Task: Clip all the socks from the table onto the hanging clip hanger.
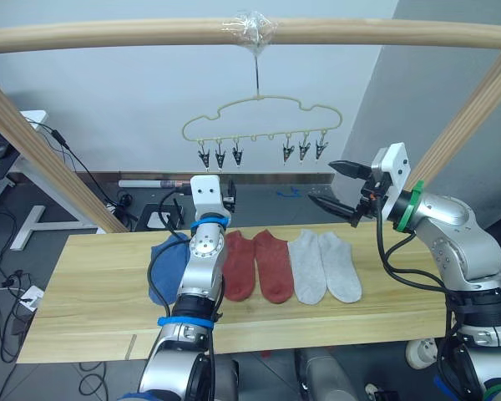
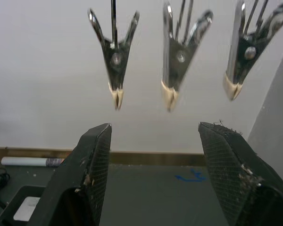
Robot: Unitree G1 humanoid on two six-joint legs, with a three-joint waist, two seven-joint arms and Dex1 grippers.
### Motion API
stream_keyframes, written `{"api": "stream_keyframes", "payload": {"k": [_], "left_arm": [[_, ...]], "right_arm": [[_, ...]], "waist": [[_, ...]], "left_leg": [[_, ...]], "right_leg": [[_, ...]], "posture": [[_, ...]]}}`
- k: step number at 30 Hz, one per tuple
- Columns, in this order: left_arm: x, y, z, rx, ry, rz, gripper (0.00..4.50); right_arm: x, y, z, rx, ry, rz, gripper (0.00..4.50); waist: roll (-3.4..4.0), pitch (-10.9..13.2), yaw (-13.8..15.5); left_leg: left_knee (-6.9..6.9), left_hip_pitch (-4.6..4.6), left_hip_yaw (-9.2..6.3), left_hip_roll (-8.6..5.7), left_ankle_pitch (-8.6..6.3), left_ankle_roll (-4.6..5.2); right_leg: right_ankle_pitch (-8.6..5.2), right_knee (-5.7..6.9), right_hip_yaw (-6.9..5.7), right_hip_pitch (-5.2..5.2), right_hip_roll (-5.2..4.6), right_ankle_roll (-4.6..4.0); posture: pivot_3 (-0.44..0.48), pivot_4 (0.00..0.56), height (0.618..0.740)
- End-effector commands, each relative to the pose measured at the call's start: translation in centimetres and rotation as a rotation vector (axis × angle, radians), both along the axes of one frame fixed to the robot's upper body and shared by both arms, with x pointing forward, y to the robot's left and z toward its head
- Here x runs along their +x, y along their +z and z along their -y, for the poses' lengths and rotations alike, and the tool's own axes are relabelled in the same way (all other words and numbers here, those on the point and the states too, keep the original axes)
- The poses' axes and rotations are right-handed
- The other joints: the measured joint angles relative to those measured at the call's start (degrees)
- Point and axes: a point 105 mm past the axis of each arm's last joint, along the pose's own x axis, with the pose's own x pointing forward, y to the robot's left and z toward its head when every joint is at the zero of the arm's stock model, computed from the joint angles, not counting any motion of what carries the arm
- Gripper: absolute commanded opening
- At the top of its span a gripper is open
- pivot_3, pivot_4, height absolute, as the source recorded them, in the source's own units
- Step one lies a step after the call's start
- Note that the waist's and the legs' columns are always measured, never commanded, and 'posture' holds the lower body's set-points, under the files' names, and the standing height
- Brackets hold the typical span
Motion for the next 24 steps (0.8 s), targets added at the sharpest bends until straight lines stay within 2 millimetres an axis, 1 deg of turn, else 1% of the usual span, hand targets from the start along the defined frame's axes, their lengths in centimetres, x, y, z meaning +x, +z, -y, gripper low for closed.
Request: {"api": "stream_keyframes", "payload": {"k": [1,2,4,5,7,9,11,12,17,21,23,24], "left_arm": [[0.1,2.3,-0.9,0.029,0.05,0.091,3.0],[0.1,2.3,-1.1,0.033,0.063,0.095,3.0],[0.0,2.3,-1.5,0.026,0.088,0.092,3.0],[-0.1,2.3,-1.6,0.024,0.092,0.092,3.0],[-0.3,2.2,-1.3,0.026,0.072,0.095,3.0],[-0.6,1.6,-1.0,0.023,0.05,0.081,3.0],[-1.1,0.9,-1.1,0.025,0.05,0.068,3.0],[-1.4,0.7,-1.2,0.027,0.051,0.065,3.0],[-1.8,0.5,-1.4,0.031,0.055,0.061,3.0],[-1.4,1.2,-1.8,0.03,0.078,0.075,3.0],[-1.0,1.5,-1.8,0.026,0.081,0.081,3.0],[-0.9,1.6,-1.7,0.025,0.081,0.083,3.0]], "right_arm": [[-0.4,1.3,0.3,0.006,0.005,0.058,4.5],[-0.5,1.3,0.2,0.007,0.005,0.059,4.5],[-0.4,1.4,0.2,0.013,0.001,0.064,4.5],[-0.5,1.4,0.2,0.015,0.0,0.066,4.5],[-0.6,1.5,0.1,0.015,0.002,0.068,4.5],[-0.8,1.4,0.0,0.009,0.01,0.071,4.5],[-1.0,1.4,0.0,0.006,0.012,0.075,4.5],[-1.1,1.4,0.0,0.005,0.011,0.076,4.5],[-1.0,1.8,0.0,0.01,0.005,0.087,4.5],[-0.8,1.8,0.2,0.006,0.0,0.091,4.5],[-0.8,1.8,0.2,0.005,0.004,0.091,4.5],[-0.8,1.8,0.2,0.004,0.006,0.091,4.5]], "waist": [[0.01,0.0,0.0],[0.02,0.0,0.0],[0.02,0.0,0.1],[0.02,0.0,0.1],[0.02,0.0,0.1],[0.03,0.0,0.1],[0.07,-0.2,0.1],[0.07,-0.2,0.2],[0.06,-0.3,0.2],[0.06,-0.3,0.2],[0.06,-0.3,0.2],[0.05,-0.3,0.2]], "left_leg": [[0.0,0.0,0.0,0.0,0.0,0.0],[-0.01,0.01,0.0,-0.01,0.0,0.0],[0.0,0.01,0.0,-0.04,0.0,-0.01],[0.0,-0.01,0.0,-0.04,0.0,-0.01],[0.0,-0.01,0.0,-0.05,0.01,-0.01],[0.0,-0.01,0.0,-0.06,0.01,-0.01],[0.0,-0.01,0.0,-0.06,0.01,-0.02],[0.0,-0.01,0.0,-0.06,0.01,-0.03],[0.04,0.0,0.0,-0.07,0.05,-0.06],[0.11,0.0,0.0,-0.08,0.08,-0.06],[0.12,-0.01,0.0,-0.08,0.09,-0.05],[0.12,0.0,0.0,-0.09,0.1,-0.05]], "right_leg": [[0.0,-0.01,0.0,0.0,0.0,0.0],[0.0,-0.01,0.01,0.01,-0.01,0.0],[0.0,-0.01,0.01,0.01,-0.04,-0.01],[0.0,-0.02,0.0,0.0,-0.05,-0.01],[0.0,-0.01,0.0,0.0,-0.06,-0.01],[0.01,-0.01,0.0,0.0,-0.06,-0.01],[0.01,0.0,0.0,0.0,-0.06,-0.01],[0.01,-0.01,0.01,0.0,-0.07,-0.02],[0.06,0.04,0.0,0.01,-0.07,-0.02],[0.11,0.05,0.01,0.02,-0.08,0.11],[0.12,0.05,0.01,0.02,-0.08,0.13],[0.13,0.05,0.01,0.03,-0.08,0.13]], "posture": [[-0.042,0.196,0.74],[-0.042,0.187,0.74],[-0.042,0.187,0.74],[-0.042,0.176,0.74],[-0.042,0.176,0.74],[-0.04,0.165,0.74],[-0.041,0.136,0.74],[-0.04,0.131,0.74],[-0.04,0.131,0.74],[-0.037,0.135,0.74],[-0.036,0.132,0.74],[-0.035,0.141,0.74]]}}
